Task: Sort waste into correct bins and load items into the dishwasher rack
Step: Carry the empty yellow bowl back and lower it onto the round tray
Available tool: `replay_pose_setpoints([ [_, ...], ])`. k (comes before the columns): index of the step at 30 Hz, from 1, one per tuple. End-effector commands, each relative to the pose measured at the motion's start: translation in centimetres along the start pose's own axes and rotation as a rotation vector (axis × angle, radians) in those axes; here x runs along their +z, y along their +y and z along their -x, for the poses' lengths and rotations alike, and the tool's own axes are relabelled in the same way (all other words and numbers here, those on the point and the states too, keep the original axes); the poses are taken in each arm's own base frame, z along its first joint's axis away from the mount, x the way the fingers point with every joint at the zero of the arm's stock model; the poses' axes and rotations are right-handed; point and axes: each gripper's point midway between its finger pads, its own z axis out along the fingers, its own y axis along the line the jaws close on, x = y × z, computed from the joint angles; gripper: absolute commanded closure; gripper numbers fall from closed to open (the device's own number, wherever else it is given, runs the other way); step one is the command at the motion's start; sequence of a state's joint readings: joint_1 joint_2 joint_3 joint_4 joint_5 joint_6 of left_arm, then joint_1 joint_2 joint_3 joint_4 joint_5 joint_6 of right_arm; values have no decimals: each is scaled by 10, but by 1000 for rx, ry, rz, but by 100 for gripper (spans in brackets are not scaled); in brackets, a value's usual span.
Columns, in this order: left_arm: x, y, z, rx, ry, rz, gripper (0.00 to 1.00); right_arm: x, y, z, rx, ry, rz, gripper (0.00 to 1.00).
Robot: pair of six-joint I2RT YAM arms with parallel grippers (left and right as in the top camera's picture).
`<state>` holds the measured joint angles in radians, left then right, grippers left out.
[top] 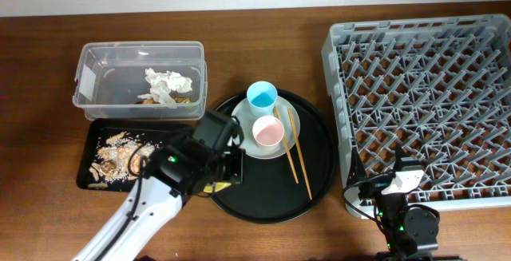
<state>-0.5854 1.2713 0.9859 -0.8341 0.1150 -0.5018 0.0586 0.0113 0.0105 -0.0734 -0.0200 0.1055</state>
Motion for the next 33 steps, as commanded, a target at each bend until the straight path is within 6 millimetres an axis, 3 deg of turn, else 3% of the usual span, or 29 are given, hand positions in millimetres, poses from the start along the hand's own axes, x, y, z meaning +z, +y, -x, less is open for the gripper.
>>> replay_pose_setpoints([
  [1, 17, -4, -14, -5, 2, 2, 100, 0, 0, -2, 8, 5, 1, 1],
  [10, 31, -6, -33, 48, 30, 32, 100, 0, 0, -2, 8, 5, 1, 2],
  [18, 47, -4, -25, 58, 7, 70, 99, 0, 0, -2, 8, 5, 1, 1],
  [26, 69, 4, -36, 51, 82, 114, 98, 0, 0, -2, 8, 5, 1, 2],
  [29, 70, 4, -37, 51, 89, 114, 69, 0, 0, -2, 8, 5, 1, 2],
  [33, 60, -10, -18, 70, 40, 81, 56, 0, 0, -2, 8, 5, 1, 2],
])
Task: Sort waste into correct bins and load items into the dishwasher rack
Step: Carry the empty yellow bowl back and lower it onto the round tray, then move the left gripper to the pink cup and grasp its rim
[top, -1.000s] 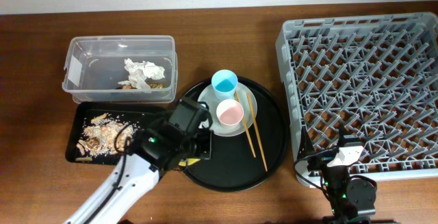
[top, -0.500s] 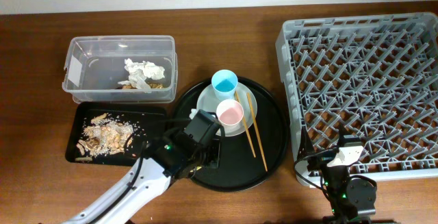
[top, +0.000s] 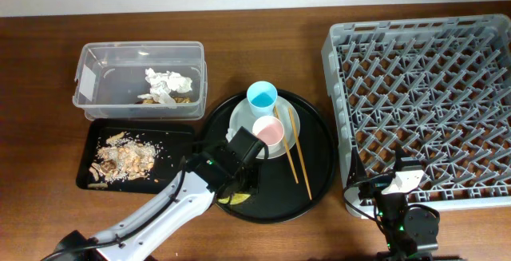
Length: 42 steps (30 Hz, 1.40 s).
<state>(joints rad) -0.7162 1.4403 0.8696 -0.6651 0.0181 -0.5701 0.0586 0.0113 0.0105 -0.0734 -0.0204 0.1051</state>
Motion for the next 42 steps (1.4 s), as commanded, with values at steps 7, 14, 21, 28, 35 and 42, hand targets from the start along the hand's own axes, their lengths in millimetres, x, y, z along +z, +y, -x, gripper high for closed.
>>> replay_pose_setpoints([
  [7, -50, -23, 77, 84, -253, 18, 54, 0, -1, -2, 8, 5, 1, 2],
  [14, -48, -34, 114, 51, -395, 0, 43, 0, -1, -2, 9, 5, 1, 2],
  [21, -23, -32, 113, 37, -356, 22, 30, 0, -1, -2, 8, 5, 1, 2],
  [28, -21, -21, 122, 20, -397, 87, 30, 0, -1, -2, 8, 5, 1, 1],
  [35, -9, -16, 124, -27, -381, 95, 30, 0, -1, -2, 9, 5, 1, 2],
  [42, 2, 4, 130, -99, -344, 83, 30, 0, -1, -2, 9, 5, 1, 1],
])
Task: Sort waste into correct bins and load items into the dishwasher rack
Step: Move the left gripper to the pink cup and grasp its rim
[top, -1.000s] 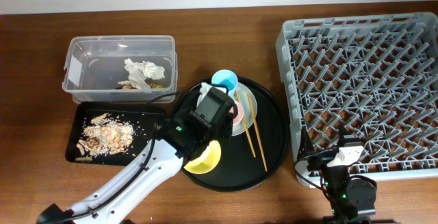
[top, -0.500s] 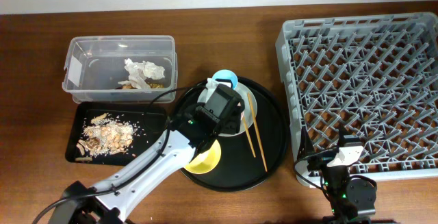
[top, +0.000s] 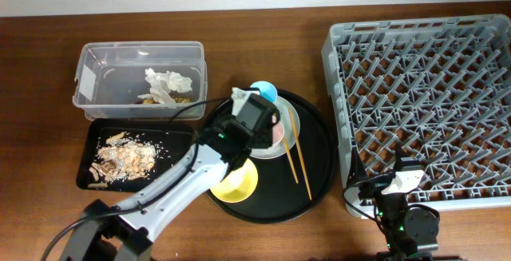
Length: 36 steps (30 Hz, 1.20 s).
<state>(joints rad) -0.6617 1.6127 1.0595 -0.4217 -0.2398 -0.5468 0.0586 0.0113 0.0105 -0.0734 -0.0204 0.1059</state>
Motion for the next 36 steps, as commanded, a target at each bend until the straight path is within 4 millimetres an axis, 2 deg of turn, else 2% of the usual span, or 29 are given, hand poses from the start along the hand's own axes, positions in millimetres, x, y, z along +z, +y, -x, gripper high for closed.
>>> replay_pose_setpoints([
  [1, 13, 0, 0, -49, 40, -39, 30, 0, -1, -2, 8, 5, 1, 2],
  [2, 16, -5, -3, -50, 59, -72, 31, 0, -1, -2, 8, 5, 1, 2],
  [3, 20, -10, -7, -50, 76, -94, 36, 0, -1, -2, 8, 5, 1, 2],
  [4, 23, -12, -11, -49, 94, -105, 41, 0, -1, -2, 8, 5, 1, 2],
  [6, 26, -13, -16, -47, 115, -112, 59, 0, -1, -2, 8, 5, 1, 2],
  [8, 25, -15, -18, -46, 125, -120, 68, 0, -1, -2, 8, 5, 1, 2],
  [19, 24, -10, -29, -40, 171, -103, 69, 0, -1, -2, 8, 5, 1, 1],
  [23, 23, -11, -26, -41, 163, -108, 72, 0, -1, -2, 8, 5, 1, 2],
  [25, 22, -12, -25, -42, 159, -111, 78, 0, -1, -2, 8, 5, 1, 1],
  [28, 16, -13, -20, -45, 142, -120, 92, 0, -1, -2, 8, 5, 1, 2],
  [33, 2, -14, -11, -49, 110, -139, 93, 0, -1, -2, 8, 5, 1, 2],
  [36, -23, -19, 7, -59, 43, -180, 98, 0, -1, -2, 8, 5, 1, 2],
])
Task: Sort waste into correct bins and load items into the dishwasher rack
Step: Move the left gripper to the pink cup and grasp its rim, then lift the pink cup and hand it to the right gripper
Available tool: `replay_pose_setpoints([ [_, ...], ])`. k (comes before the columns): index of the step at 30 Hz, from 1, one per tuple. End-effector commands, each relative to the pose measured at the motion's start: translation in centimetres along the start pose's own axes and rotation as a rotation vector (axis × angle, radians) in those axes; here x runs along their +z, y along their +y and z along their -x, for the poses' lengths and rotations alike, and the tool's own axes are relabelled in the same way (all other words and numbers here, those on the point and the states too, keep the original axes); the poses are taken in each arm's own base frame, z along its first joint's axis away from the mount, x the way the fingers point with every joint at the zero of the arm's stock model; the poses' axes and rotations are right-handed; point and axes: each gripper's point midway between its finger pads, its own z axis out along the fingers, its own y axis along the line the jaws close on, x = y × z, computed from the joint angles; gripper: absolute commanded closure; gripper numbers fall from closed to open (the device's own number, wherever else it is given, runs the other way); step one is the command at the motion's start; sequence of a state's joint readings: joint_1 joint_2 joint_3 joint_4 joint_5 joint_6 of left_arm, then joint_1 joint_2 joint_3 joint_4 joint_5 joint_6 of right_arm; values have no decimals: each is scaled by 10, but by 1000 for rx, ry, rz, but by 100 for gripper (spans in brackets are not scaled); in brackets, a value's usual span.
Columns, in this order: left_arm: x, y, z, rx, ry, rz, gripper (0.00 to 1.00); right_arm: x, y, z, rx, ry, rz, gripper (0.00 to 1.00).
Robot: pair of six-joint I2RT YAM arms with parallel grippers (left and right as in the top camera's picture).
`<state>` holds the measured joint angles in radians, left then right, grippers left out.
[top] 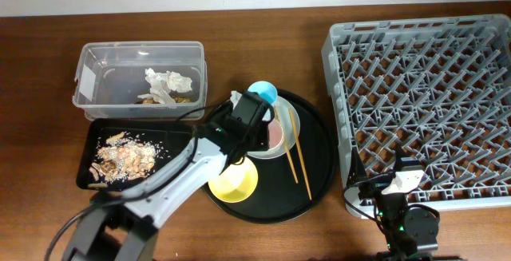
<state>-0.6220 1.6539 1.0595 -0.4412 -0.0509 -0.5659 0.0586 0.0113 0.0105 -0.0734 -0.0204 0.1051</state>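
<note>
A round black tray holds a white plate, a pink bowl on that plate, a blue cup at the plate's far edge, wooden chopsticks and an upright yellow bowl at the tray's near left. My left gripper hangs over the plate's left side and covers part of the pink bowl; its fingers are hidden under the wrist. The grey dishwasher rack stands at the right. My right gripper rests folded by the rack's near corner.
A clear plastic bin with crumpled tissue sits at the far left. In front of it a black rectangular tray carries food scraps. Brown table shows between the round tray and the rack.
My left gripper has shifted slightly left and nearer over the plate's left side. The yellow bowl, cup, pink bowl and chopsticks lie where they were. The right arm has not moved.
At first my left gripper was at the round tray's left edge with the yellow bowl under it. Then it was over the tray's near left with the bowl. Later the bowl stood free on the tray and the gripper was over the plate, where it stays.
</note>
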Motion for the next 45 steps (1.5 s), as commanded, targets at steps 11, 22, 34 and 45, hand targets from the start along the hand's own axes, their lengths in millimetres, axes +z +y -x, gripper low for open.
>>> replay_pose_setpoints([
  [11, -167, -75, 24, 13, 3, -767, 99, 0, 1, -1, 9, 2, 11, 2],
  [22, -224, -64, 27, 101, 57, -1148, 100, -45, 103, 71, 463, -75, 665, 2],
  [34, -255, -75, 30, 274, -15, -1304, 100, -116, 174, 185, 355, 190, 1123, 2],
  [45, -264, -77, 24, 295, 16, -1358, 100, -86, 186, 159, 447, 538, 1369, 2],
])
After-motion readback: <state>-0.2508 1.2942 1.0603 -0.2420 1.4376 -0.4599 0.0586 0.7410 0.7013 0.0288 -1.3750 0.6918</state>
